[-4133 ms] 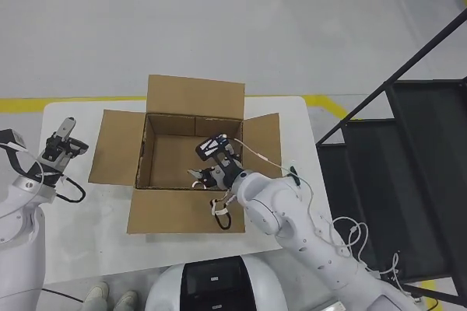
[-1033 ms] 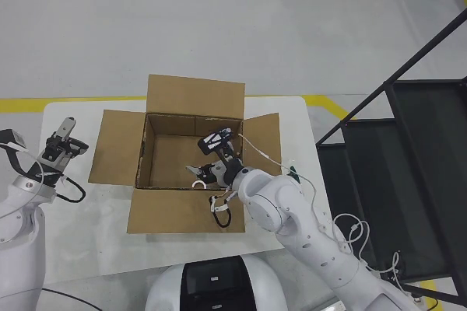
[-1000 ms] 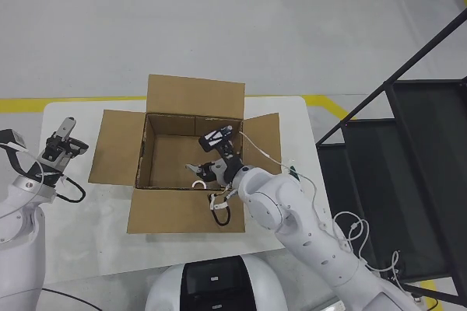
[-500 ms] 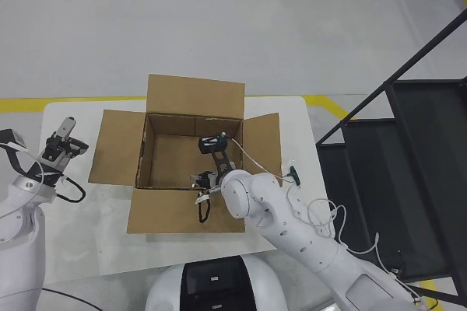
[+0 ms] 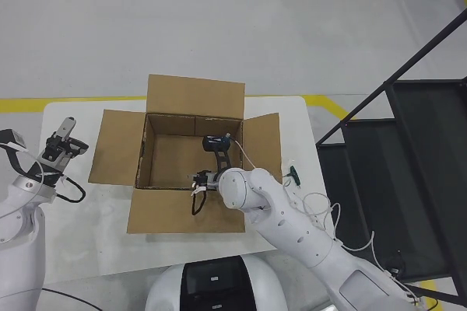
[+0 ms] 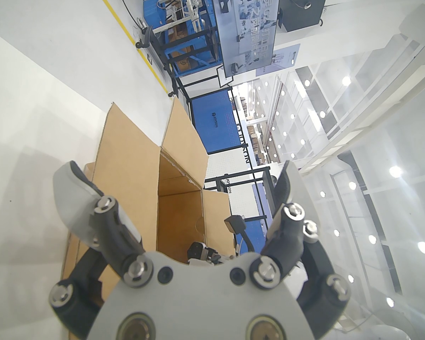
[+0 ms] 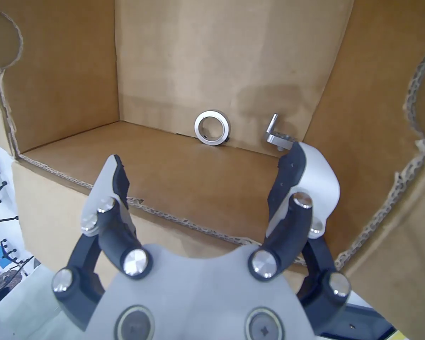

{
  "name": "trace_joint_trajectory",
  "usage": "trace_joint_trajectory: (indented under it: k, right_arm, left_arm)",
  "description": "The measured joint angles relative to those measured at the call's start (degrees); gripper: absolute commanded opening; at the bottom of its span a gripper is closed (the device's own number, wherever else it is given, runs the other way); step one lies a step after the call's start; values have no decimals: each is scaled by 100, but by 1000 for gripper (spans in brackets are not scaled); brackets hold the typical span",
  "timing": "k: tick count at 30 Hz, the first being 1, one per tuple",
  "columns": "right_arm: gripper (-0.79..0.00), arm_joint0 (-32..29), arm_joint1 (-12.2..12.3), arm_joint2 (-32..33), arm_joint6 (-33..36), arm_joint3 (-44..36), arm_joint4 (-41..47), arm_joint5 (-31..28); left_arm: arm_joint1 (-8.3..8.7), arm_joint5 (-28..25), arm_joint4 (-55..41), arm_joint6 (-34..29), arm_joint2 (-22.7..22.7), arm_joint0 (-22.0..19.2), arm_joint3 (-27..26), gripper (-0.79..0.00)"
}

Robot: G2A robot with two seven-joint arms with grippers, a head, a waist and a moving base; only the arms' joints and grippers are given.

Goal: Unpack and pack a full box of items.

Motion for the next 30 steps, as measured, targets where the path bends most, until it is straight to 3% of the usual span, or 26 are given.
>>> trace_joint_trajectory:
  k: [8, 17, 19, 21, 22, 23, 25, 27, 30]
  right_arm:
    - [0, -41, -28, 95, -83, 147, 265, -78]
    - [0, 770, -304, -307, -170, 1238, 665, 163]
    - [-86, 914, -359, -422, -157, 1518, 675, 146]
    - [-326, 1016, -395, -520, -116, 1751, 627, 105]
    - [-342, 1045, -406, -551, -94, 1819, 607, 87]
    - [-326, 1069, -414, -572, -69, 1864, 588, 74]
    - [-219, 1096, -425, -589, -15, 1891, 551, 85]
    - [-219, 1101, -423, -592, 46, 1874, 466, 138]
    - [0, 1084, -402, -569, 156, 1832, 311, 225]
  left_arm:
    - [0, 0, 0, 0, 0, 0, 0, 0]
    - [0, 0, 0, 0, 0, 0, 0, 0]
    - [0, 0, 0, 0, 0, 0, 0, 0]
    - [0, 0, 0, 0, 0, 0, 0, 0]
    - [0, 0, 0, 0, 0, 0, 0, 0]
    - [0, 0, 0, 0, 0, 0, 0, 0]
    - [0, 0, 0, 0, 0, 0, 0, 0]
    - [0, 0, 0, 0, 0, 0, 0, 0]
    - [0, 0, 0, 0, 0, 0, 0, 0]
